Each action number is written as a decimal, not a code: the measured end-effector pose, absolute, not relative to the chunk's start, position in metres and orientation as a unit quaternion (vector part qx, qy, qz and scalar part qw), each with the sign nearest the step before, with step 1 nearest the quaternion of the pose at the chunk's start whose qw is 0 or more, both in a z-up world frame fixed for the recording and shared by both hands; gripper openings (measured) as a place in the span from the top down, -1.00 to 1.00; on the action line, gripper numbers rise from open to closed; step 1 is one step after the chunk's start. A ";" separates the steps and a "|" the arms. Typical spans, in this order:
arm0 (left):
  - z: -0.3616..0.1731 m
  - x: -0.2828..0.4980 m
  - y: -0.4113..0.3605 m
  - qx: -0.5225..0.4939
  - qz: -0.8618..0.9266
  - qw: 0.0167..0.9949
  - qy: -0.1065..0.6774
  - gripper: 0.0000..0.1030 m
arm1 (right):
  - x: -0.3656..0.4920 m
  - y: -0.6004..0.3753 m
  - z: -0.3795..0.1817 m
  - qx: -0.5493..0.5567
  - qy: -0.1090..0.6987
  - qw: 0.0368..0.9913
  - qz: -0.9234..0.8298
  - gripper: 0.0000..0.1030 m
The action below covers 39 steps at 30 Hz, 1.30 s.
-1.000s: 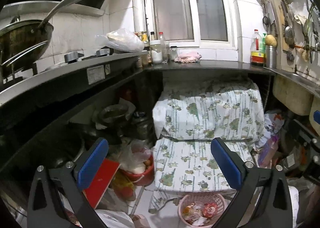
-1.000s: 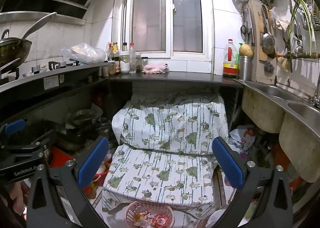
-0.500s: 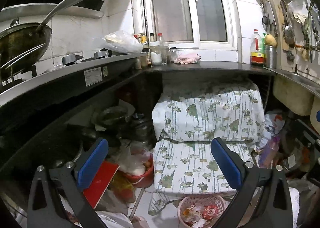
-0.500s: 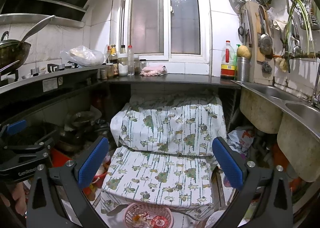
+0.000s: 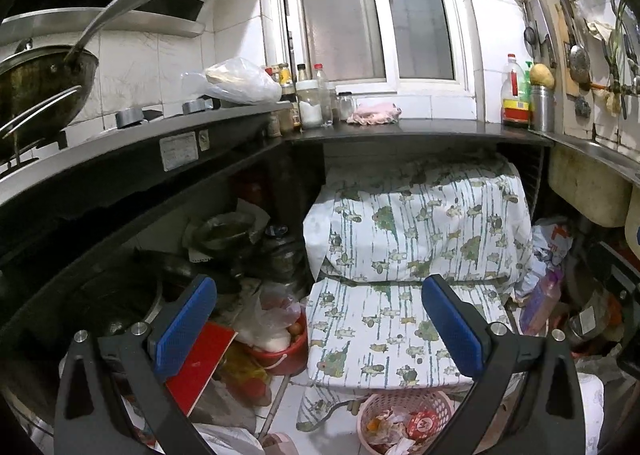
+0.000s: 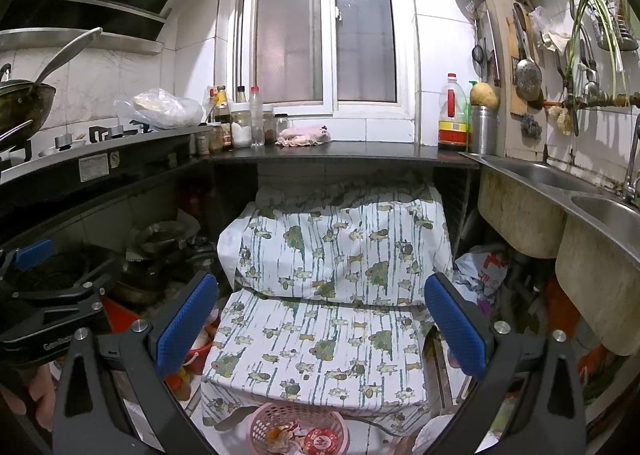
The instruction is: Collect trash
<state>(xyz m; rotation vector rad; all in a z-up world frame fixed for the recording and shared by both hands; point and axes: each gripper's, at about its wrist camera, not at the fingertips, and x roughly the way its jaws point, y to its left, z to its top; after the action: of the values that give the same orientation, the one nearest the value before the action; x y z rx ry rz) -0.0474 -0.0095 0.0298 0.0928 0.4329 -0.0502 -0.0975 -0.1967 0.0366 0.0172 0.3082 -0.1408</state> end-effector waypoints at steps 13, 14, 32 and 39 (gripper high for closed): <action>0.032 -0.047 -0.010 0.037 -0.051 0.976 0.209 -1.00 | -0.094 -0.200 0.036 0.004 0.153 0.985 -0.075 -0.99; 0.032 -0.047 -0.010 0.038 -0.053 0.976 0.209 -1.00 | -0.094 -0.200 0.036 0.005 0.153 0.985 -0.075 -0.99; 0.040 -0.047 0.000 0.031 -0.070 0.978 0.195 -1.00 | -0.092 -0.196 0.042 -0.005 0.143 0.987 -0.072 -1.00; 0.040 -0.047 0.001 0.029 -0.078 0.976 0.203 -1.00 | -0.089 -0.196 0.039 -0.011 0.147 0.986 -0.074 -0.99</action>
<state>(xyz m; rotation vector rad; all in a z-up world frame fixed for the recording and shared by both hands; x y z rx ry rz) -0.0469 0.0006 0.0399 0.0589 0.4093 -0.1564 -0.0892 -0.1964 0.0393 -0.0211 0.2949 -0.1482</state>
